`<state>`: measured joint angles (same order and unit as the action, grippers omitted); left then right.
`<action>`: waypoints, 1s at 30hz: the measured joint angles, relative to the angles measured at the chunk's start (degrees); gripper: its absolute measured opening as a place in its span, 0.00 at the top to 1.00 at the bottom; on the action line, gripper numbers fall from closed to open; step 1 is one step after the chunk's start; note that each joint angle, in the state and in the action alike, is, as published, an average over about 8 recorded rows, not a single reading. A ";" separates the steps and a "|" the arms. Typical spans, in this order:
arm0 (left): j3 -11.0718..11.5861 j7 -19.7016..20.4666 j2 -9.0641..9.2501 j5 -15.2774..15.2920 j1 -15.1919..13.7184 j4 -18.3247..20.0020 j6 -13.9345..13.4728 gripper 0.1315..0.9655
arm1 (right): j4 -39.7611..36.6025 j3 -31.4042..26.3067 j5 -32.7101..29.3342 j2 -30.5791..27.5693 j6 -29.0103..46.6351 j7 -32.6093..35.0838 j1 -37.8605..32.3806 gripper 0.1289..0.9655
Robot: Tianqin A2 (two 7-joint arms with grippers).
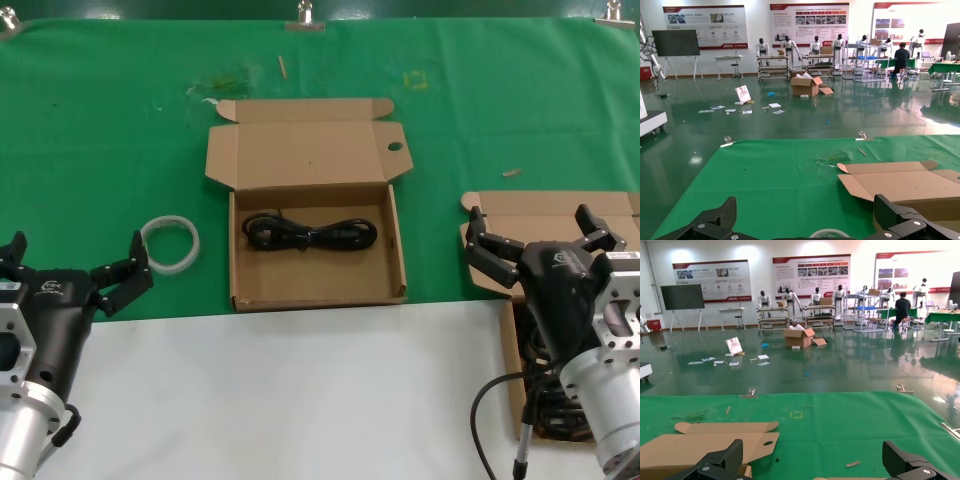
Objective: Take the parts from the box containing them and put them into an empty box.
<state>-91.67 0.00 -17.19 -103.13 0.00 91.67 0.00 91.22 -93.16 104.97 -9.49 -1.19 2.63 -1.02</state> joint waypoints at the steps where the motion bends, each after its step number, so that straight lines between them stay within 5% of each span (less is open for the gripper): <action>1: 0.00 0.00 0.00 0.00 0.00 0.00 0.00 0.00 | 0.00 0.00 0.00 0.00 0.00 0.00 0.00 0.00; 30: 0.00 0.00 0.00 0.00 0.00 0.00 0.00 0.00 | 0.00 0.00 0.00 0.00 0.00 0.00 0.00 0.00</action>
<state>-91.67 0.00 -17.19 -103.13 0.00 91.67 0.00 91.22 -93.16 104.97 -9.49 -1.19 2.63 -1.02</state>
